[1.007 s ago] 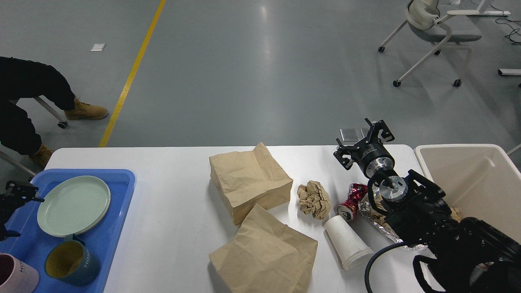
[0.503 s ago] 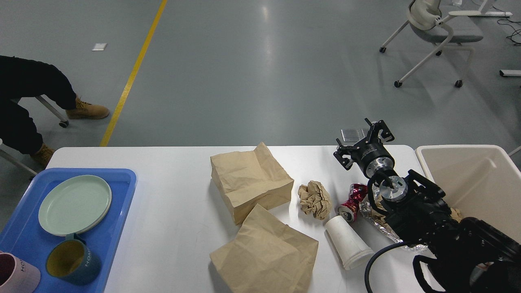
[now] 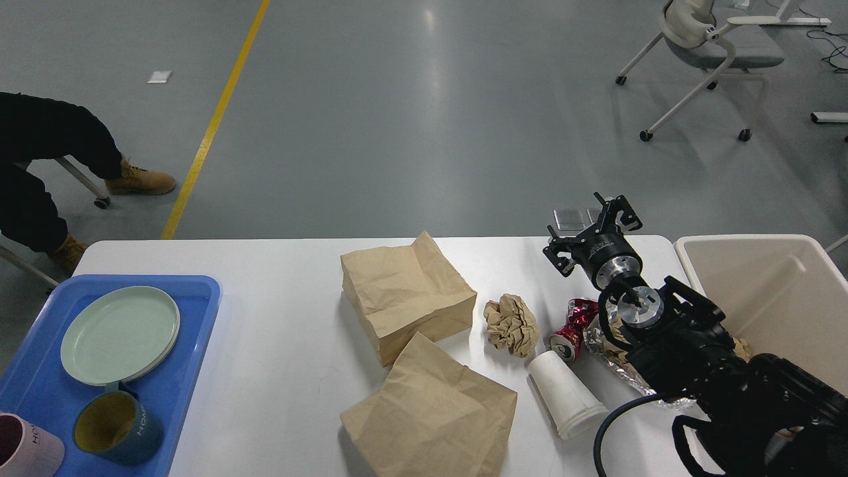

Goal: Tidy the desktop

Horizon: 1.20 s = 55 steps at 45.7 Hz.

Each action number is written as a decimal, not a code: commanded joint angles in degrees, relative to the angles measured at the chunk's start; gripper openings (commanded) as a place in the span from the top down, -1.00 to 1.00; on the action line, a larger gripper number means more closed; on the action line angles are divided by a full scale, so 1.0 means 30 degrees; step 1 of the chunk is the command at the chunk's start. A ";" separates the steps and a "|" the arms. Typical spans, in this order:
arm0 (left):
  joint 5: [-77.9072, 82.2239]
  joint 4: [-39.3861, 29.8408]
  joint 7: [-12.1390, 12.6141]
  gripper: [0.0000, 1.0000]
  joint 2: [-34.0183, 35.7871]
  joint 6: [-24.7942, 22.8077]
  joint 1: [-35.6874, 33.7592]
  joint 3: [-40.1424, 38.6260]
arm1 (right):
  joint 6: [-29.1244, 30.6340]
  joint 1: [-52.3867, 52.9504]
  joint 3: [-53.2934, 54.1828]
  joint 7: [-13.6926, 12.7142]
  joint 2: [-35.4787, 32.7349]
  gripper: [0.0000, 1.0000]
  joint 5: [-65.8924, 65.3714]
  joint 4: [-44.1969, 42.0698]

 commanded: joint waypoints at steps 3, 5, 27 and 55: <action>0.0018 0.0014 -0.0022 -0.92 -0.1651 0.1992 0.1536 -0.5186 | 0.0016 0.0000 0.0000 0.0000 0.0000 -1.00 -0.0003 0.0001; 0.0077 0.0043 -0.0051 -0.92 -0.2207 0.3044 0.2180 -0.6417 | -0.0013 0.0000 0.0000 0.0000 0.0000 -1.00 -0.0003 0.0001; -0.0040 0.0102 -0.0814 -0.92 -0.5373 0.9465 0.3941 -1.3774 | 0.0016 0.0000 0.0000 0.0000 0.0000 -1.00 -0.0003 0.0001; 0.0165 0.0073 -0.7607 -0.92 -0.8155 0.9261 0.7016 -1.6999 | 0.0016 0.0000 0.0000 0.0000 0.0000 -1.00 -0.0003 0.0001</action>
